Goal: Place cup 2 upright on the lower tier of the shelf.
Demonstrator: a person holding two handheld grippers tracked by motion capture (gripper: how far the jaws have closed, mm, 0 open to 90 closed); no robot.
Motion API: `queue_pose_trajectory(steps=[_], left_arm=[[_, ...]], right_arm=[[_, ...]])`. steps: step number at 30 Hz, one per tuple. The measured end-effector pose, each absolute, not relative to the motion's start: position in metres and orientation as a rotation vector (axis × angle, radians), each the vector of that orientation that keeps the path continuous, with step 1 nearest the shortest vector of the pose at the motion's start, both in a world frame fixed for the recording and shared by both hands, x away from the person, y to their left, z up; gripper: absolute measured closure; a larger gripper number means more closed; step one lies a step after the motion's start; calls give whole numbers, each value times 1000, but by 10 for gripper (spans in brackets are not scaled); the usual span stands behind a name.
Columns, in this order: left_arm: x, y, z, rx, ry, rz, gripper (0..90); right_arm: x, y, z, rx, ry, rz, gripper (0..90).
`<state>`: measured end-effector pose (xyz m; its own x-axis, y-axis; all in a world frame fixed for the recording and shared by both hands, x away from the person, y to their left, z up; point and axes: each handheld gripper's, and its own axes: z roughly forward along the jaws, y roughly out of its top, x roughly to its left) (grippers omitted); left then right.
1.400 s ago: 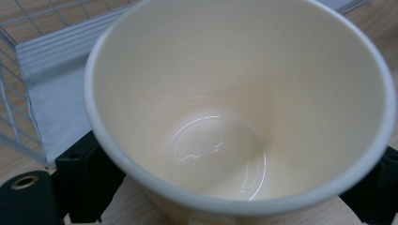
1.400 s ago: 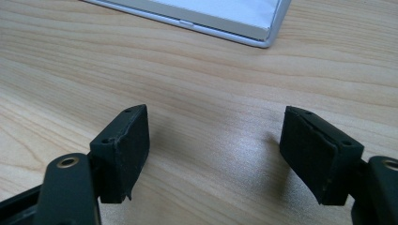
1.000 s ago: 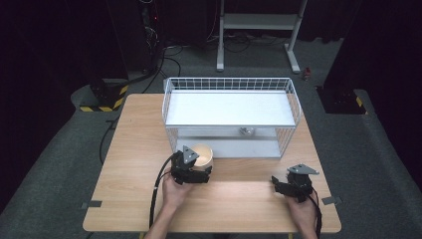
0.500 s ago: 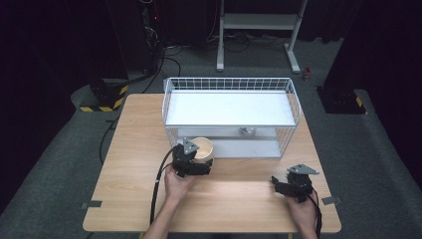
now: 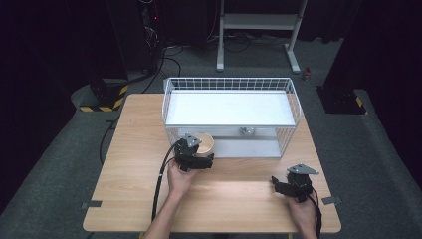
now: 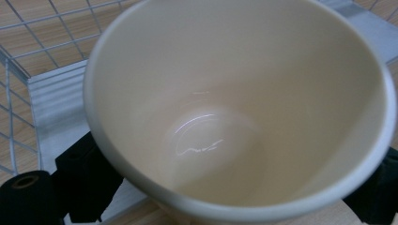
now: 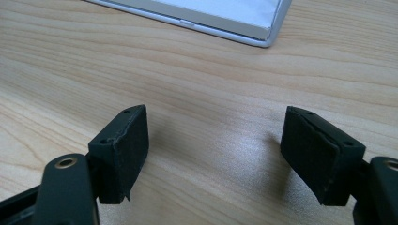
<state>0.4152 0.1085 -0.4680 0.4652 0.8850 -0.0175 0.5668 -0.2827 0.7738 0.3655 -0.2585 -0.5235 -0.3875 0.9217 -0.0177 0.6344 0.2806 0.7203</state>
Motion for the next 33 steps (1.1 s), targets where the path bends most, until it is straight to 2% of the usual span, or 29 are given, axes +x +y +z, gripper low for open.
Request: queue_pose_trajectory(steps=[17, 28, 33], left_arm=[[432, 96, -475, 2026, 1213, 593, 88], [440, 97, -482, 1982, 1230, 573, 88], [443, 96, -485, 1963, 1222, 605, 87]], right_arm=[[366, -258, -524, 1398, 2122, 887, 237], [366, -258, -524, 1398, 2122, 888, 237], [366, -258, -524, 1397, 2122, 887, 237]])
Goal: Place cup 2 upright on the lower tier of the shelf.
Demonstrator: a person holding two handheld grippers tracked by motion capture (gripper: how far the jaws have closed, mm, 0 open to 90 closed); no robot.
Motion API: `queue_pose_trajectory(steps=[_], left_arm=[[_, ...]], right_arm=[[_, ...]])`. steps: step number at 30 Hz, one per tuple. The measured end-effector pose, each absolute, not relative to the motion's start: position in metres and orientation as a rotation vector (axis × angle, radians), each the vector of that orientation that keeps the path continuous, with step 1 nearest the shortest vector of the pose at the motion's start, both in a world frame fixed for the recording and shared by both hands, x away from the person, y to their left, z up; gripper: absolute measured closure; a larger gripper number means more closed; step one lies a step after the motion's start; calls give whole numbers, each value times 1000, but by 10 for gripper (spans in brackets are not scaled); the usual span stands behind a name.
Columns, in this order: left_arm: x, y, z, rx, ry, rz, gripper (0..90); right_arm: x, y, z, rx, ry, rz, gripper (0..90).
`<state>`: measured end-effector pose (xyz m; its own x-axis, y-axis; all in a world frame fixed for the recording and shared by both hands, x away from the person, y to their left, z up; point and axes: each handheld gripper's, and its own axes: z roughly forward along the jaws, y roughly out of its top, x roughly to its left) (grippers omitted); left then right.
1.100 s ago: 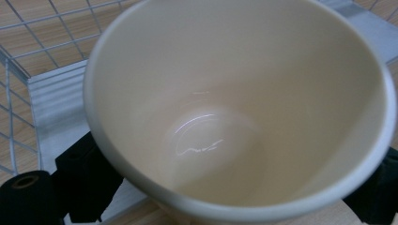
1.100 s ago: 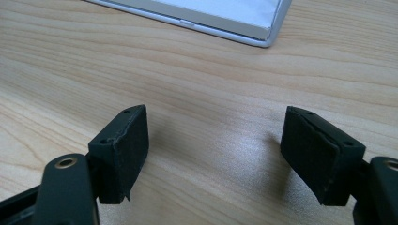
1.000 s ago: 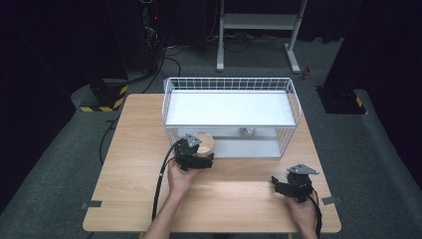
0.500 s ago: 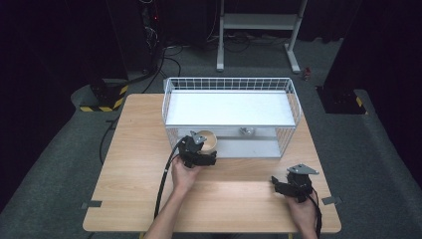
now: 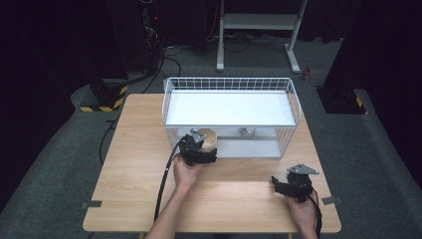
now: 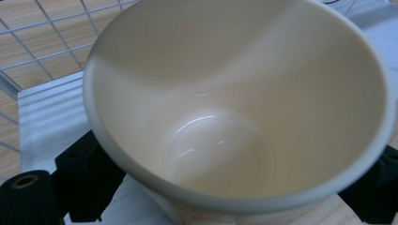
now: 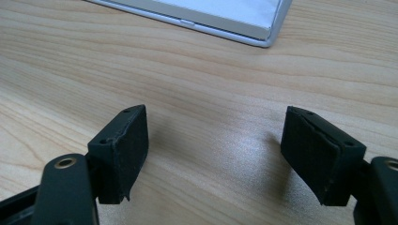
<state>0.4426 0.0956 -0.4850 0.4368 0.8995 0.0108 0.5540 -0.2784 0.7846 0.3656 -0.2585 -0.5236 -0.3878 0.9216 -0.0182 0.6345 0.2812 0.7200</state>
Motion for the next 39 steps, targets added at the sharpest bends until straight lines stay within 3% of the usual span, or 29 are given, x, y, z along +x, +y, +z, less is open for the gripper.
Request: queue_pose_trajectory(steps=[15, 22, 39], left_arm=[[445, 93, -489, 1938, 1211, 630, 79], [445, 96, -489, 1963, 1222, 611, 2], [434, 111, -486, 1956, 1231, 557, 1]], right_arm=[[365, -258, -524, 1398, 2121, 887, 237], [365, -258, -524, 1398, 2120, 888, 237], [365, -258, -524, 1398, 2120, 888, 237]])
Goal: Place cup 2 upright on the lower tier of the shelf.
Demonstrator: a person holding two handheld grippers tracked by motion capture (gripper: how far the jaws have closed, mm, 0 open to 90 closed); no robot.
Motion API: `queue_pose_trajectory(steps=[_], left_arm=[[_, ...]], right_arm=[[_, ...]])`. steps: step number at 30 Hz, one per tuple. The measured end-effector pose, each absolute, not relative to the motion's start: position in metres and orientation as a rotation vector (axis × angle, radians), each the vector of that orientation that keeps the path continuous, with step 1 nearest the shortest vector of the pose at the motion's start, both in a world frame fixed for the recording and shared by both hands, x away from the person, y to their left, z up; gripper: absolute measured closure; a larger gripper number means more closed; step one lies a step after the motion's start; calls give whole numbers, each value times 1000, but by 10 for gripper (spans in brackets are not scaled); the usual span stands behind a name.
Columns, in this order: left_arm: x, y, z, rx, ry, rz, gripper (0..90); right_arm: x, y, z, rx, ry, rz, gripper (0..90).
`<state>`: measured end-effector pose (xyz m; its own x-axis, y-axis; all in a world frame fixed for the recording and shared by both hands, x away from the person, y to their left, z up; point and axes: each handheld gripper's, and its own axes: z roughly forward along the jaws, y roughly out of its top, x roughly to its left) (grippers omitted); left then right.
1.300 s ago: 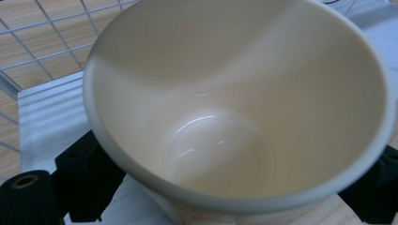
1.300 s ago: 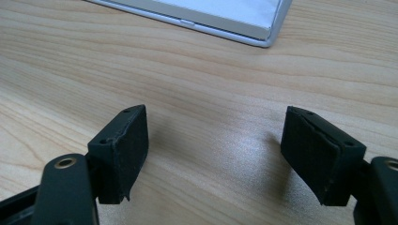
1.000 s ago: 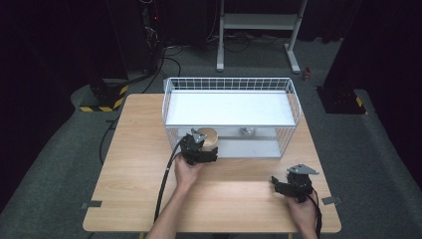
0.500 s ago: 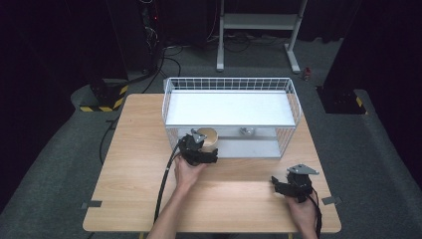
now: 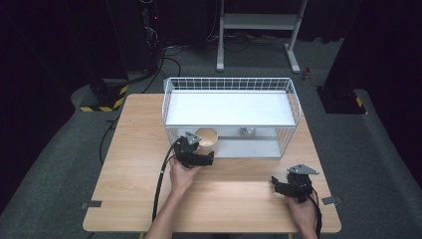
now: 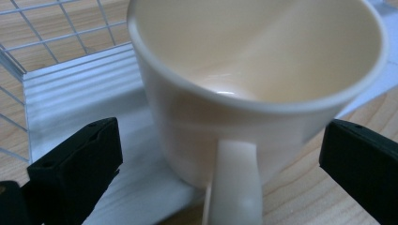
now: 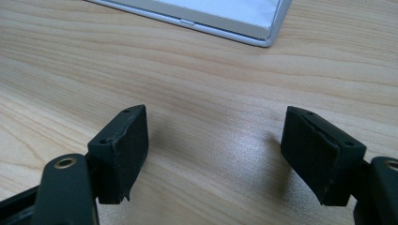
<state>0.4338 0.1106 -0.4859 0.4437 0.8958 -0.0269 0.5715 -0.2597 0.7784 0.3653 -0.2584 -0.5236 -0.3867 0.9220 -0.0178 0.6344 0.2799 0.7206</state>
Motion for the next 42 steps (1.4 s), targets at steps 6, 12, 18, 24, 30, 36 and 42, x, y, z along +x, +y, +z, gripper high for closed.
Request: queue_pose_trajectory(steps=[6, 12, 18, 24, 30, 36, 42], left_arm=[[426, 116, -488, 1956, 1228, 546, 28], [419, 120, -490, 1949, 1232, 552, 127], [415, 123, -494, 1952, 1227, 549, 185], [415, 122, -498, 1955, 1235, 548, 246], [417, 115, -498, 1960, 1230, 543, 304], [424, 109, -497, 1982, 1236, 579, 358], [429, 106, -500, 1959, 1273, 581, 402]], right_arm=[[365, -258, -524, 1398, 2119, 889, 236], [365, -258, -524, 1399, 2120, 888, 237], [365, -258, -524, 1398, 2119, 889, 236], [365, -258, -524, 1397, 2121, 887, 236], [365, -258, -524, 1397, 2122, 887, 234], [365, -258, -524, 1397, 2122, 887, 234], [365, -258, -524, 1397, 2122, 887, 233]])
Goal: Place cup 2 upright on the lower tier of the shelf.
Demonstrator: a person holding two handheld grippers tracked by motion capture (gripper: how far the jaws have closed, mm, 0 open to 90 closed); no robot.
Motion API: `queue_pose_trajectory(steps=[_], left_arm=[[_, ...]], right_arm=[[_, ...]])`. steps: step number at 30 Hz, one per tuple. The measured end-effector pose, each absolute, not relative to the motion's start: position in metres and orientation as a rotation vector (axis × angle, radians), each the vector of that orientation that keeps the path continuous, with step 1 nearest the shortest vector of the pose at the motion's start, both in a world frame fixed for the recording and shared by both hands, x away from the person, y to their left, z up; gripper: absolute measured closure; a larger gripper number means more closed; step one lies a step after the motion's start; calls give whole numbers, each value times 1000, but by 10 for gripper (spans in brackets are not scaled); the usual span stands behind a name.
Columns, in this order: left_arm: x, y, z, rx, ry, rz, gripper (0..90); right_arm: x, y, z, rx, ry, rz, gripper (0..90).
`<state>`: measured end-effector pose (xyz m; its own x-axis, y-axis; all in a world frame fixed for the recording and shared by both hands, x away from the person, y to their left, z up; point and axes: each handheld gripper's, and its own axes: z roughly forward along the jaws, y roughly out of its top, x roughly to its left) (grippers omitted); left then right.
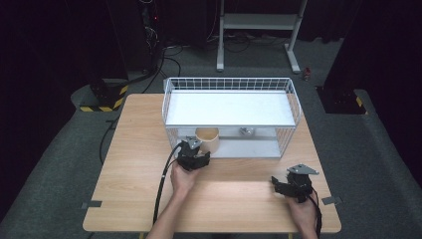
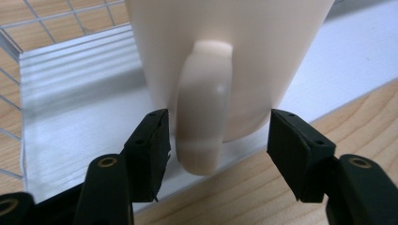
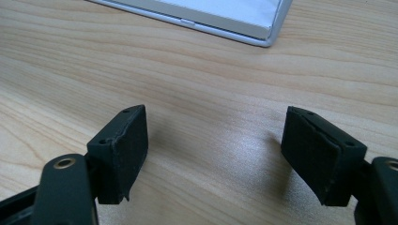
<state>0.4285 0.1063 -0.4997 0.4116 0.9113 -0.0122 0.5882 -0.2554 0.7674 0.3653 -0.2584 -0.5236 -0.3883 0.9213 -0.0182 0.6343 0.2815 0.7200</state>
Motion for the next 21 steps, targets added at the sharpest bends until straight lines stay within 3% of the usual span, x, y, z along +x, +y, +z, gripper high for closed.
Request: queue_pose_trajectory(steps=[21], left_arm=[[445, 100, -501, 1951, 1308, 570, 606]], right_arm=[[365, -258, -524, 1397, 2123, 887, 232]])
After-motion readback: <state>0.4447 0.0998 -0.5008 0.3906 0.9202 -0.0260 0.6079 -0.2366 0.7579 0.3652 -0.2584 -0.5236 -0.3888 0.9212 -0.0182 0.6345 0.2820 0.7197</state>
